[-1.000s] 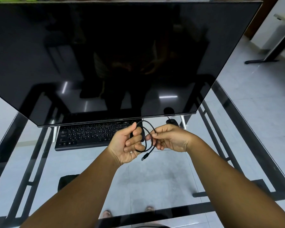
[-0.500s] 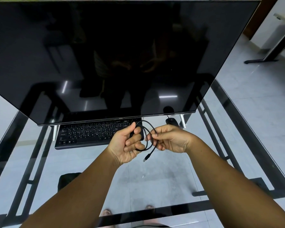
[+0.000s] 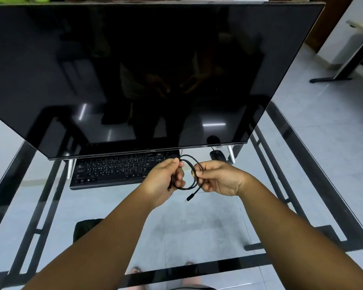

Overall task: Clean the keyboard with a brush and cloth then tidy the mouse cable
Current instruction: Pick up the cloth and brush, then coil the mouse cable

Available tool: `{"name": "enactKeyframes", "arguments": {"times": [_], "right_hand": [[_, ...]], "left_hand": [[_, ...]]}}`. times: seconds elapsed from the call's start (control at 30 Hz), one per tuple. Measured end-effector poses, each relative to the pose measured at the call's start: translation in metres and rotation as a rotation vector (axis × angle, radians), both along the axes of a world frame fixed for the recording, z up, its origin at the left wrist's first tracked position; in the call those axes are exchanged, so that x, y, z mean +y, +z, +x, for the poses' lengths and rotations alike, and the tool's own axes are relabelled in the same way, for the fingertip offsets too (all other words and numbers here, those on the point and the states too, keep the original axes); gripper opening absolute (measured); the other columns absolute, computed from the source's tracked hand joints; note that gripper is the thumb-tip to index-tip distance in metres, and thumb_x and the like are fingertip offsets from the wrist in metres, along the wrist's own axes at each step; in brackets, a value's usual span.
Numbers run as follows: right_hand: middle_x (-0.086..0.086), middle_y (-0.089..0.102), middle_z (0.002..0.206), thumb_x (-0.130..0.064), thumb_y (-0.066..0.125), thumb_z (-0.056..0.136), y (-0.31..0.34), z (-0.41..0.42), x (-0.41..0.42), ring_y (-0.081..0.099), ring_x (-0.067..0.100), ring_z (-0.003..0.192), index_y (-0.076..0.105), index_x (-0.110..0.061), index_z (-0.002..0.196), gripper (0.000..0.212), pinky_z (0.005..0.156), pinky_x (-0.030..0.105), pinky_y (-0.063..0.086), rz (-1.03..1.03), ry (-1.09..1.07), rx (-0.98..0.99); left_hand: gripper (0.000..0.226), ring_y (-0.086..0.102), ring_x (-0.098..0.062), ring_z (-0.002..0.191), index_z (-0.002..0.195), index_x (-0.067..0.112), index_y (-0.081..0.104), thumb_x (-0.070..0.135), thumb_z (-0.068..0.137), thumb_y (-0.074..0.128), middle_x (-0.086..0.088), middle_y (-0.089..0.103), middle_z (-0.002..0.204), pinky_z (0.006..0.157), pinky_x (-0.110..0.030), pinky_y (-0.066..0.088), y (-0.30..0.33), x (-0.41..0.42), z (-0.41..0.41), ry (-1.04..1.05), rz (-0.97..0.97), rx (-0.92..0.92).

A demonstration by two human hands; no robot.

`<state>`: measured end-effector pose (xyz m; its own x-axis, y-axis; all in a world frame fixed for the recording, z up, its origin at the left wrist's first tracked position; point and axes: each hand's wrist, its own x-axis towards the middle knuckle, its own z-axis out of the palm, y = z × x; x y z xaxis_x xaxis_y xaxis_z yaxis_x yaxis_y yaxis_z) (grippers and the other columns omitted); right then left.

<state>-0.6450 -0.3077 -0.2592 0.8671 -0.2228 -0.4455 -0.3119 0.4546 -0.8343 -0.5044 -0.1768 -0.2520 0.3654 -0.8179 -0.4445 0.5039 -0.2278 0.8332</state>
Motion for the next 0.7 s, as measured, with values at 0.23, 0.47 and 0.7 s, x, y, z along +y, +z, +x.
{"name": "enactKeyframes", "arguments": {"times": [0.23, 0.47, 0.7], "right_hand": [[0.003, 0.056, 0.068, -0.004, 0.056, 0.096, 0.002, -0.003, -0.001, 0.052, 0.012, 0.055, 0.06, -0.007, 0.086, 0.011, 0.053, 0.021, 0.042, -0.297, -0.05, 0.064], [0.007, 0.069, 0.071, 0.004, 0.064, 0.089, -0.006, -0.005, 0.006, 0.062, 0.018, 0.059, 0.054, -0.009, 0.088, 0.016, 0.058, 0.025, 0.052, -0.267, -0.432, 0.015], [0.006, 0.069, 0.071, 0.004, 0.061, 0.09, -0.002, 0.001, 0.015, 0.059, 0.014, 0.062, 0.06, -0.011, 0.081, 0.017, 0.057, 0.019, 0.053, 0.012, -0.495, 0.038]], "left_hand": [[0.017, 0.058, -0.013, 0.069, 0.097, 0.015, 0.072, 0.021, 0.097, 0.056, 0.0, 0.067, 0.074, 0.069, -0.03, 0.048, 0.007, 0.009, 0.02, -0.164, 0.134, -0.492], [0.013, 0.058, -0.009, 0.06, 0.093, 0.01, 0.073, 0.017, 0.093, 0.062, -0.006, 0.071, 0.075, 0.06, -0.025, 0.052, 0.015, 0.015, 0.021, -0.161, 0.114, -0.383], [0.015, 0.059, -0.007, 0.053, 0.092, 0.003, 0.074, 0.016, 0.085, 0.073, -0.007, 0.066, 0.072, 0.056, -0.024, 0.053, 0.017, 0.017, 0.02, -0.146, 0.136, -0.456]]}}
